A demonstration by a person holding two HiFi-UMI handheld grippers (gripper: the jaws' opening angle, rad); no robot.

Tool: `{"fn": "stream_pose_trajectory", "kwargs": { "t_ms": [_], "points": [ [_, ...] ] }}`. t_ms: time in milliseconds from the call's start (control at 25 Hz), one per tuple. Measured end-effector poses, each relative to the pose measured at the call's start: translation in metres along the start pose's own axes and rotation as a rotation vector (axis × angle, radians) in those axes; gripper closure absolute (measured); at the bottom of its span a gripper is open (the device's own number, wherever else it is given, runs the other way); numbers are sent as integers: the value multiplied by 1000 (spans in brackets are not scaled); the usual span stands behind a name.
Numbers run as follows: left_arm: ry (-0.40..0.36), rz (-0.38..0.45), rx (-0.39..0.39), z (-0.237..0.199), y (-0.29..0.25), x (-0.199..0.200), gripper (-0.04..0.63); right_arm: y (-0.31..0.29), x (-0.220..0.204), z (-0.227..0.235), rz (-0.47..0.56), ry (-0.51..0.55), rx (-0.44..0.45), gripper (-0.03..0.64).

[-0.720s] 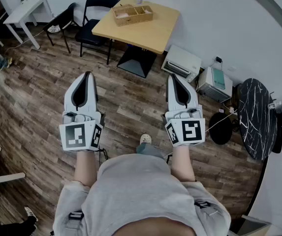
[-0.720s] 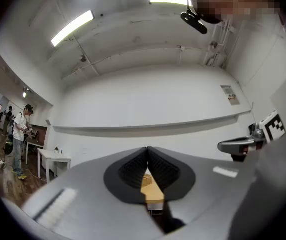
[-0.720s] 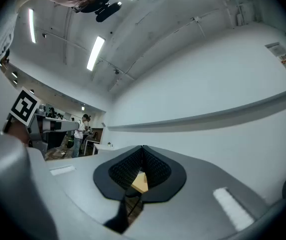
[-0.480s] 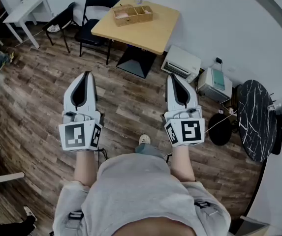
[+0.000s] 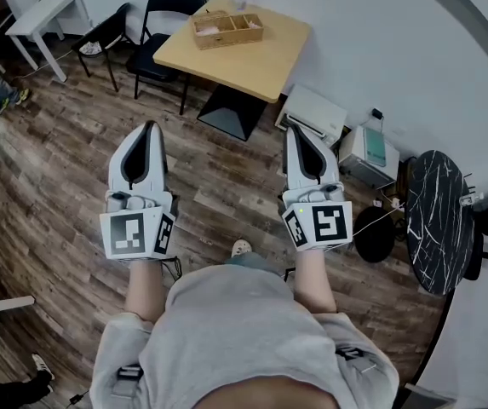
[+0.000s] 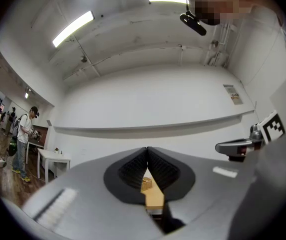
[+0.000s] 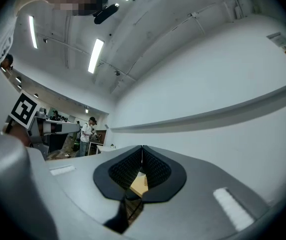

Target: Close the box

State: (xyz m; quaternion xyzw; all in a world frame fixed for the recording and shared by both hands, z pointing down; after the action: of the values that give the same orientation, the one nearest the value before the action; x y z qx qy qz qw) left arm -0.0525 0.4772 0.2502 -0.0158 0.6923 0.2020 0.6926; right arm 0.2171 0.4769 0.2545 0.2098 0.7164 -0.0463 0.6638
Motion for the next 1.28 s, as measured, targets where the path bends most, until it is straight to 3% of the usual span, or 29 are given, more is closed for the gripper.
{"fn": "stream_pose_trajectory", "kwargs": {
  "t_ms": [760,1280],
  "points": [
    [-25,22,91,47,-70,-18,537,-58,-19,82,47,-17,109,612],
    [-22,-1,97,16,-123,-44,537,-121,-41,95,30,-15,106,612]
  ]
}}
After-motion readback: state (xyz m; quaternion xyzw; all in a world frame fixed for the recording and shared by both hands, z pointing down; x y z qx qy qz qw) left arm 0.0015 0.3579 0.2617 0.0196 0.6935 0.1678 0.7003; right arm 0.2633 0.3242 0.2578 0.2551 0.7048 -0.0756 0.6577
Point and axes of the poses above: the fingertips, and each gripper's own axes: y backward along the fingers, z to its right, x out of its top, the point moved 6 cm from there along y, backward along the fingers, and after that the axes turned 1 degree about -x, right-handed, at the moved point
